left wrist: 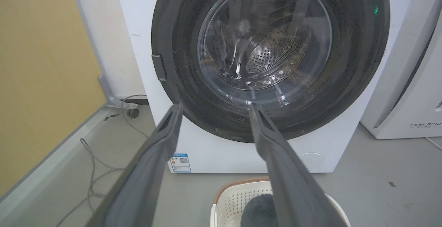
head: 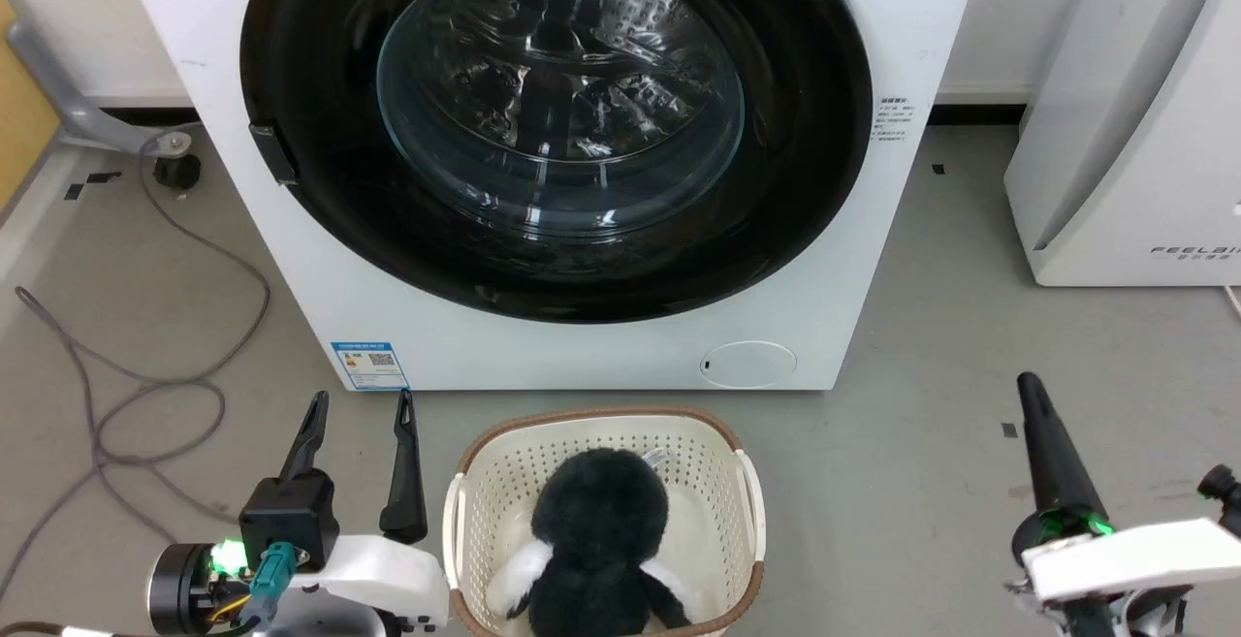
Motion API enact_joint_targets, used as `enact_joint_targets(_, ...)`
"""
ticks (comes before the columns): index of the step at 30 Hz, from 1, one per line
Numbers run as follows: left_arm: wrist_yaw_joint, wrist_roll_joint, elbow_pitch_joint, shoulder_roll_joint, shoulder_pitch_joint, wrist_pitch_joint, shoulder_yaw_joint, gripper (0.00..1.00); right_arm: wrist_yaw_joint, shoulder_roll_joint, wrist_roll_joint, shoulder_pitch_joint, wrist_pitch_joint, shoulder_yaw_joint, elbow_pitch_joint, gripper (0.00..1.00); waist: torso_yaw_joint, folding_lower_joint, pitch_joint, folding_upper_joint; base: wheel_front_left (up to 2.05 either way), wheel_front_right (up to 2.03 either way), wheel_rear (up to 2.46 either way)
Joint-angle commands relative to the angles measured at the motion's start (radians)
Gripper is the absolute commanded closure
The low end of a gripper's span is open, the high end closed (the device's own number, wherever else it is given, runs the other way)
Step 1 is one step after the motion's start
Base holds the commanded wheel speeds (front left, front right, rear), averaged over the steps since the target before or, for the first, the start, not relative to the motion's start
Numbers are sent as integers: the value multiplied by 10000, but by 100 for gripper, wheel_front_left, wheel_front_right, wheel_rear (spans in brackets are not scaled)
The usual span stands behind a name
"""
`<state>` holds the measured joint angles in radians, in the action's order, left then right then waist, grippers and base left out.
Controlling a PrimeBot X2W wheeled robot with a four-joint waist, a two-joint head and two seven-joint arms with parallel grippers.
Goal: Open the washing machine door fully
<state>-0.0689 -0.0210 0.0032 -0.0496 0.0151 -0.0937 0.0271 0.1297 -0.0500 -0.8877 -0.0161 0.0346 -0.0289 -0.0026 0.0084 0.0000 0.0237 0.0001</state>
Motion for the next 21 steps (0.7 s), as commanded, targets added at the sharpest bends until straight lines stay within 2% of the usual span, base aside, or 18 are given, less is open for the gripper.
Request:
enact_joint_targets(1, -91, -58, -46, -5, 57, -108, 38, 0, 5, -1, -509, -231, -71, -93, 94, 100, 17, 0, 39, -1, 0, 0, 0)
enact_joint_targets(11, -197, -84, -123, -5, 273, -317, 67, 0, 6, -73, -2429, -1219, -836, -736, 917, 100, 161, 0, 508, -1, 0, 0, 0)
enact_joint_targets(21, -318, -93, -212, -5, 698, -526, 131, 0, 6, -659, -4356, -2844, -1305, -1262, 1969, 100, 446, 0, 1251, -1, 0, 0, 0)
